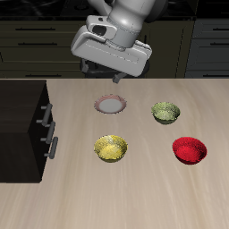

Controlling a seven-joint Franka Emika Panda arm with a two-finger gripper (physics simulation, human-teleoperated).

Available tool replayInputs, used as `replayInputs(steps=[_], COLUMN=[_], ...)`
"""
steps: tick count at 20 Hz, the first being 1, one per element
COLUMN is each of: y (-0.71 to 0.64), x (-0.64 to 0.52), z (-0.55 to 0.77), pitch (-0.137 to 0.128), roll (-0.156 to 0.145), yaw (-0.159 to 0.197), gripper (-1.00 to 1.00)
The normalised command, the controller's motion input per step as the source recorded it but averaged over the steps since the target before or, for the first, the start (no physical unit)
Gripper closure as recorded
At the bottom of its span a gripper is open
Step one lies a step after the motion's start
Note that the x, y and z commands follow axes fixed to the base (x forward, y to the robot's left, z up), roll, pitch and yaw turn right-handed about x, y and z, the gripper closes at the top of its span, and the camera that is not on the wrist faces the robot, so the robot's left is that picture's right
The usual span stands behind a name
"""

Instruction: Open the top drawer of the wooden cabinet

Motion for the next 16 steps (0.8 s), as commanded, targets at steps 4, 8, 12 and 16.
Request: replayInputs(steps=[4, 8, 12, 16], y=[0.03, -0.04, -0.09, -0.16], x=[-0.07, -0.01, 0.00, -0.02], z=[0.28, 0.17, 0.10, 0.10], pitch=[-0.035, -0.022, -0.011, -0.048], roll=[-0.101, -0.070, -0.070, -0.110], yaw=[-0.050, -0.015, 0.013, 0.014], gripper=[-1.00, -1.00, -1.00, -1.00])
